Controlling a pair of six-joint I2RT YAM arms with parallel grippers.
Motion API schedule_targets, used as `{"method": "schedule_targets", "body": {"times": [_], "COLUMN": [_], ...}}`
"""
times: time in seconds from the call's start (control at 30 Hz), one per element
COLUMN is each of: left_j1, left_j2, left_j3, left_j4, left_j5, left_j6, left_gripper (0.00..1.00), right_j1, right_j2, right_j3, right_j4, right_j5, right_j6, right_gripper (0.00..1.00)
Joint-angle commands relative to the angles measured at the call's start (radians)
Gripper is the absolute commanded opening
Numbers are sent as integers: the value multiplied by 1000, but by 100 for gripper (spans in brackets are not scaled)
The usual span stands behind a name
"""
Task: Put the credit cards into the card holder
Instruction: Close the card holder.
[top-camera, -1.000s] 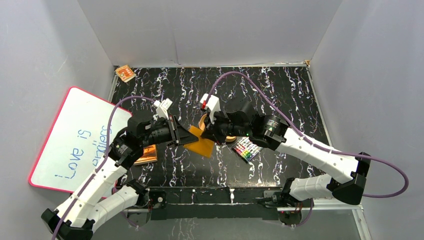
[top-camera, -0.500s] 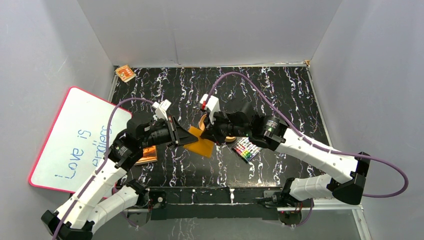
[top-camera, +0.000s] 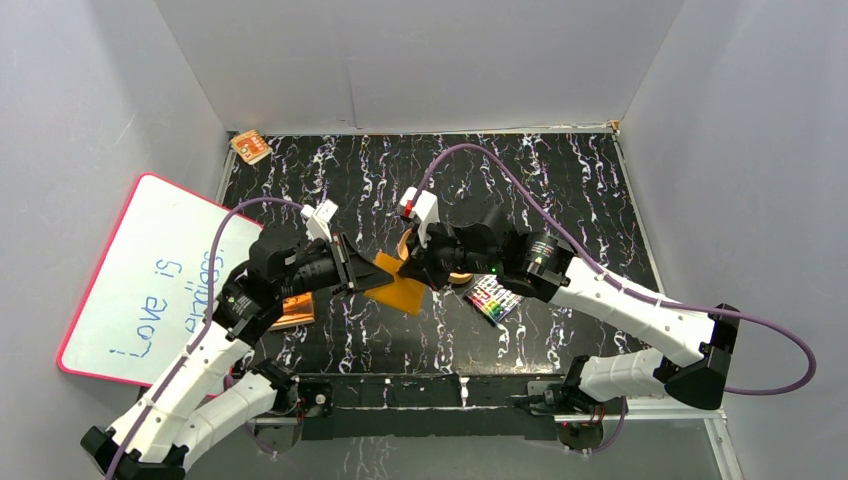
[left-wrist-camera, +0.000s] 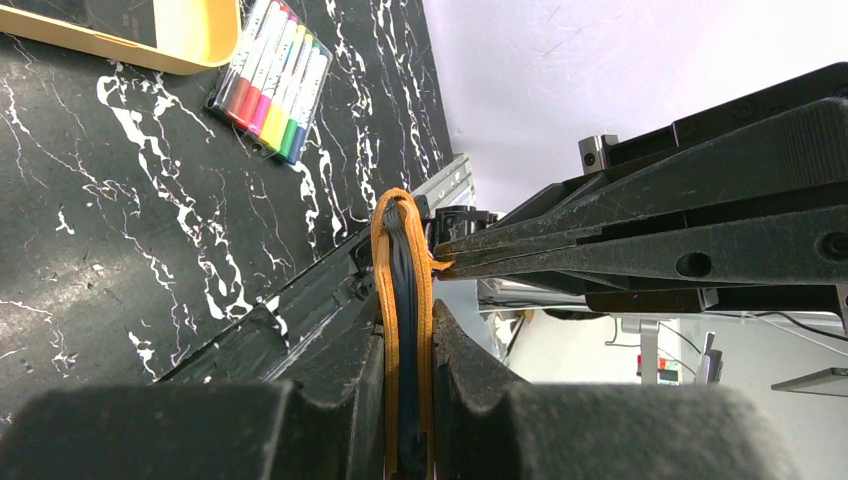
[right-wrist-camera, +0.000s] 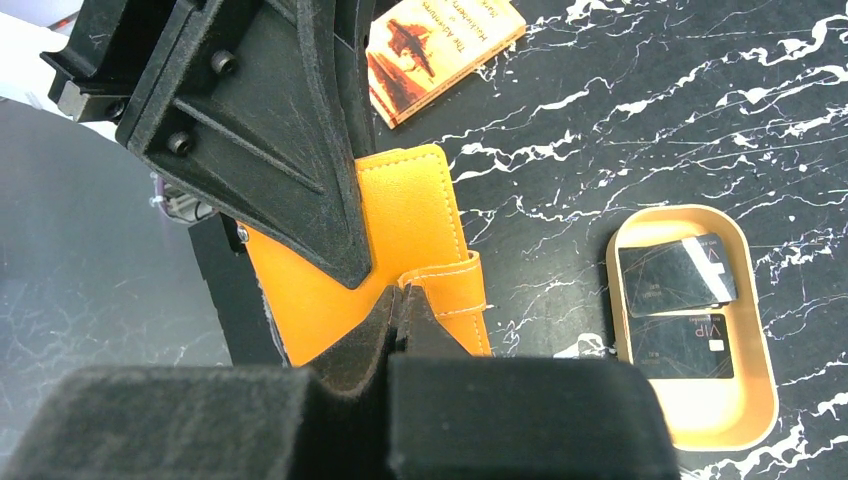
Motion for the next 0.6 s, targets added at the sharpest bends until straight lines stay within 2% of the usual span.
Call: {"method": "schedule_targets", "body": {"times": [0.0,0.57], "left_j1": [-11,-11], "left_j2": [-48,-56], "left_j3": [40,55], "left_j4": [249,290], "left_j5": [111,105], "left_j6": [-66,-93], "left_gripper": [0,0], "right_j1": [34,54], "right_j2": [54,69], "right_j3": [-45,-58], "right_j4": [-1,-1], "right_j5": [-87,-92], "right_j6": [41,60], "right_gripper": [0,0]}}
